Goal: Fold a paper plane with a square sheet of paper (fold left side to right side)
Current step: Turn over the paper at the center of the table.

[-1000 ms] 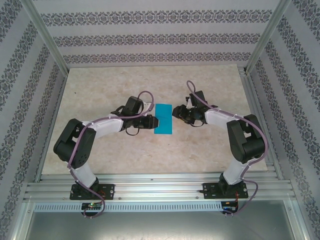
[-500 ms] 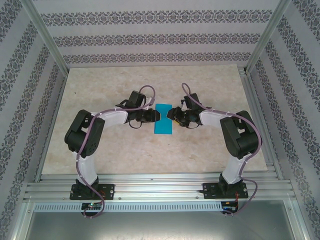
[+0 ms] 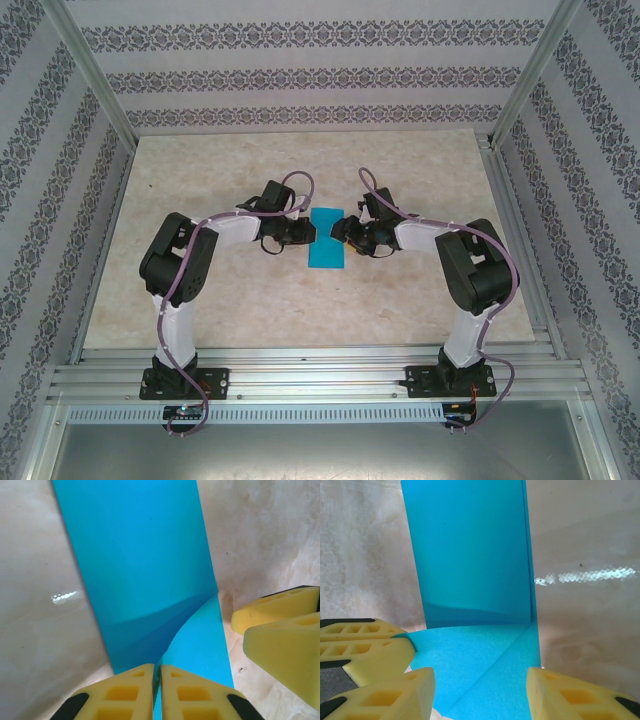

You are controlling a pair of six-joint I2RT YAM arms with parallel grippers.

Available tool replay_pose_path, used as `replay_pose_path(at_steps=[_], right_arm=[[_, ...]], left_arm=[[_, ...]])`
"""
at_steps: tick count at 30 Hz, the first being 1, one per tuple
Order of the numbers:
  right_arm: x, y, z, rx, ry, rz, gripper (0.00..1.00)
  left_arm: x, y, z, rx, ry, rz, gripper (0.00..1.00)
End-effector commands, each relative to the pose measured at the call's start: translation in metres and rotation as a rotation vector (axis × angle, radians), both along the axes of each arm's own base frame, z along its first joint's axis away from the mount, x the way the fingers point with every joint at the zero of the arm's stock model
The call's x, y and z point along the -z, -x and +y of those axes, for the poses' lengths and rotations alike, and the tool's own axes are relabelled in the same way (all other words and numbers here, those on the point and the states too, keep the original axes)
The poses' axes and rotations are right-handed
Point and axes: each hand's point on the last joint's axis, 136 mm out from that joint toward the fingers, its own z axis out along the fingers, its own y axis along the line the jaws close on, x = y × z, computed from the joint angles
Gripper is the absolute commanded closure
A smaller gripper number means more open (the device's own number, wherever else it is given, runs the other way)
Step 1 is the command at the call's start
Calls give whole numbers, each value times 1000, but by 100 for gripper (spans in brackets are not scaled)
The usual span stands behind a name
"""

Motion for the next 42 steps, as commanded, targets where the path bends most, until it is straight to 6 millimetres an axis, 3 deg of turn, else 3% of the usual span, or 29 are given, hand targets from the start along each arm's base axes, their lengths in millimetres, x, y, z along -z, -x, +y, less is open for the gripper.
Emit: replay_pose_path(at_steps=[1, 12, 22, 28, 30, 32, 35, 39, 42], right_arm=[[-3, -6, 7, 1, 0, -13, 48], [-5, -15, 19, 0, -39, -16, 49], [3, -24, 30, 18, -85, 8, 61], [-7, -27, 33, 21, -120, -30, 81], [-16, -29, 33, 24, -136, -56, 92], [-26, -30, 32, 25, -150, -86, 100], [-46, -29, 29, 18, -162, -142, 100], [-90, -26, 23, 2, -201, -264, 100], [-129, -21, 17, 5, -263, -366, 100]], left_arm=[[0, -6, 9, -9, -17, -14, 89], [4, -5, 12, -13, -12, -5, 89], [7, -4, 13, -13, -17, 1, 89], [4, -5, 14, -15, -16, -4, 86], [-2, -6, 17, -23, -12, -16, 79], [-15, -7, 23, -37, 2, -37, 73], [-45, -8, 40, -80, 66, -82, 58], [-102, -1, 64, -147, 237, -154, 37], [-141, 13, 70, -170, 350, -200, 15]])
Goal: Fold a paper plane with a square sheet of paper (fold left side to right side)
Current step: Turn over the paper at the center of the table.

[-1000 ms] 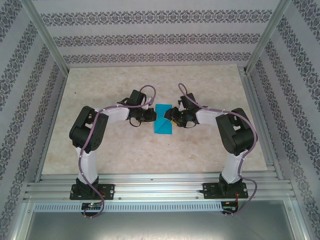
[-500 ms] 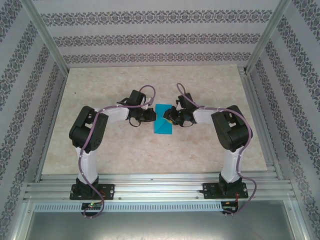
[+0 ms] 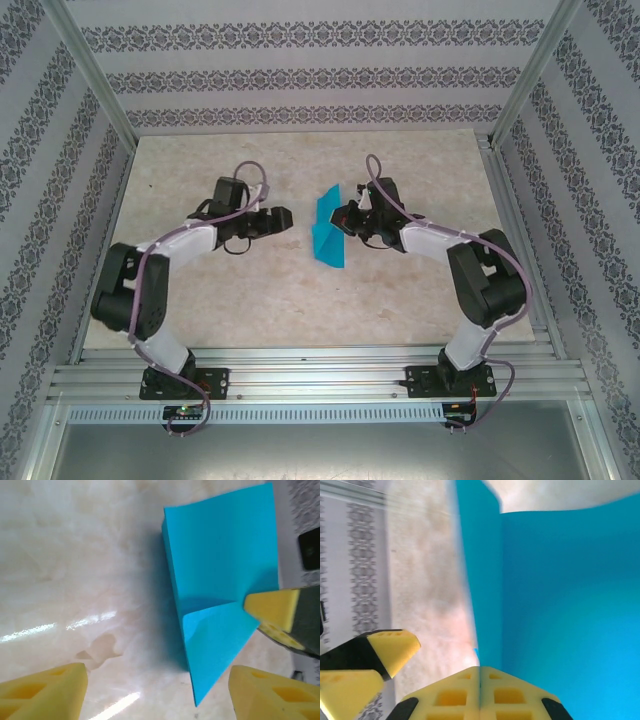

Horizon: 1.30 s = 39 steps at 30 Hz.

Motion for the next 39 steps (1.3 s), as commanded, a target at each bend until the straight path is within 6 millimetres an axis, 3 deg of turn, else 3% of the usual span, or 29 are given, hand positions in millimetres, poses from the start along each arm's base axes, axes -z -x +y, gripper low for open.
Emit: replay_pose_path(at_steps=[1, 3, 9, 15, 22, 26, 31, 39], right_arm=[[-62, 0, -4, -13, -99, -200, 100], [-87, 4, -6, -8, -158, -263, 100], [-149, 21, -4, -28, -340, -399, 100], [-166, 35, 6, -73, -392, -414, 100], [-180, 50, 12, -97, -429, -430, 100], [-180, 53, 15, -107, -430, -424, 100], [-174, 53, 14, -97, -420, -411, 100], [-166, 52, 9, -82, -387, -405, 93]], left_arm=[[-65, 10, -8, 17, 189, -120, 8], [-87, 19, -11, 25, 272, -143, 0], [-132, 47, -29, 95, 508, -158, 0], [-154, 75, -63, 212, 558, -172, 0], [-144, 78, -74, 215, 525, -132, 4], [-149, 80, -76, 222, 541, -143, 21], [-151, 82, -75, 219, 538, -152, 56], [-136, 84, -73, 200, 479, -134, 97]])
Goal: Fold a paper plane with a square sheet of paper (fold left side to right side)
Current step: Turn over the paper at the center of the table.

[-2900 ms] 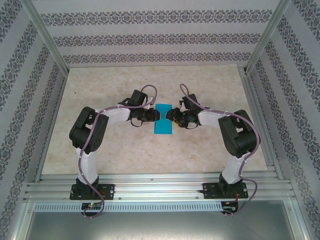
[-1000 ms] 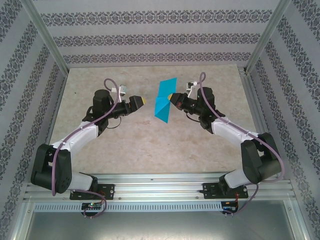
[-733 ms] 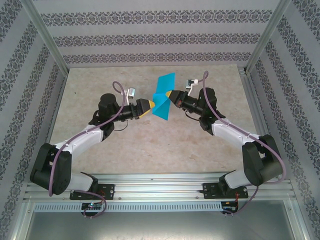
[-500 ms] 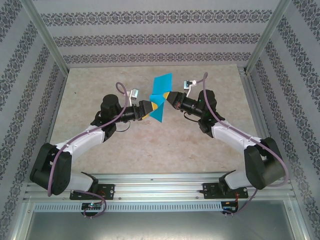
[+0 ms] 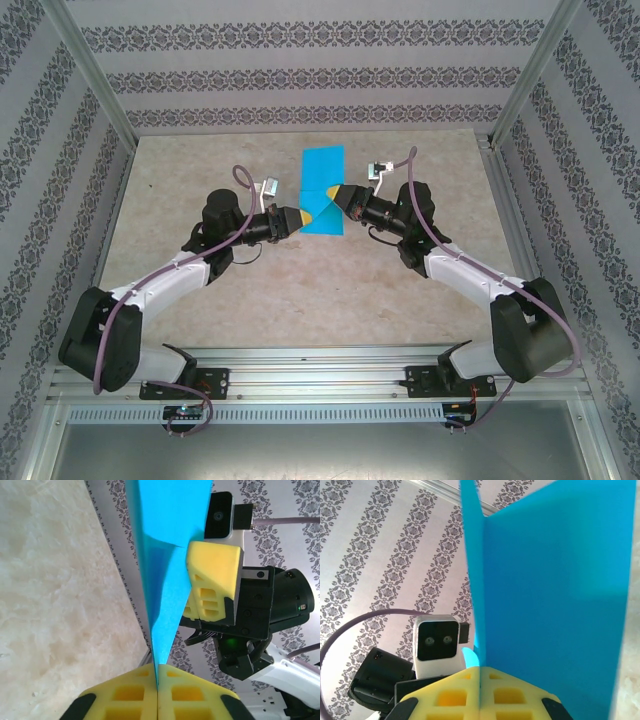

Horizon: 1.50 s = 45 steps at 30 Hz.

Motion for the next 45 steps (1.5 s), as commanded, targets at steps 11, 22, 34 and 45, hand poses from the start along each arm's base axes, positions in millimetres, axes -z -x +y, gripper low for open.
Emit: replay_pose_path(at_steps=[11, 22, 34, 45], right_arm=[[48, 8, -92, 307, 499, 56, 56], [88, 45, -204, 585, 915, 225, 50], [100, 61, -216, 575, 918, 262, 49], [100, 71, -224, 559, 902, 303, 46]], left_arm=[[45, 20, 57, -248, -843, -123, 100], [79, 29, 104, -357, -1834, -77, 100], [162, 8, 58, -164, -2177, -39, 99], [182, 12, -25, 46, -1654, 32, 54]])
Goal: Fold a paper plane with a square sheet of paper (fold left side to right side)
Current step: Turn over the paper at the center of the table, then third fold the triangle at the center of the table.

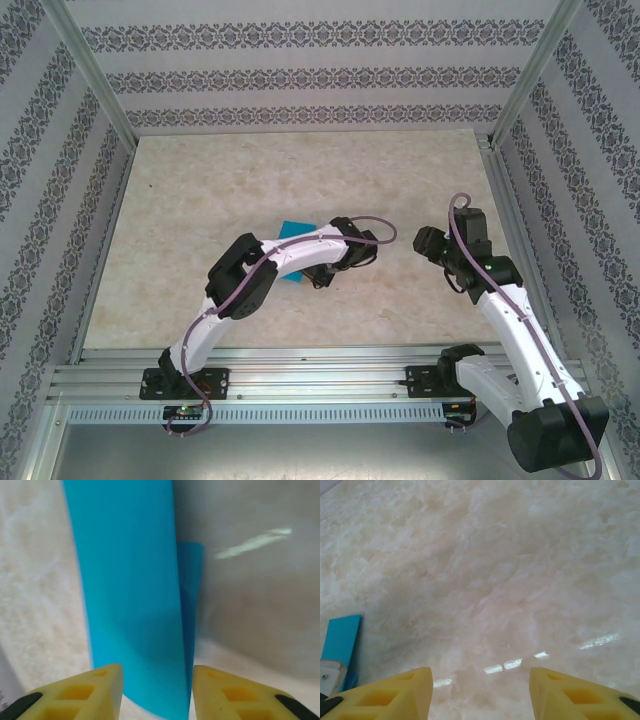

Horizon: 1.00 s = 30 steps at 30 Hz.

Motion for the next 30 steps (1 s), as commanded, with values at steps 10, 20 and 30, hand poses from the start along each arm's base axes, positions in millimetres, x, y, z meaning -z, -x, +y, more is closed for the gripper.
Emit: replay_pose_path(at_steps=[10, 20, 30], right_arm=[[7, -16, 117, -282, -287, -33, 51], [51, -64, 274, -490, -274, 30, 50], [113, -103, 314, -516, -209, 141, 50]], left_arm=[[-105, -33, 0, -127, 1001, -67, 39], [-76, -44, 91, -401, 1300, -136, 29], [-51, -40, 111, -466, 1309, -115, 25]])
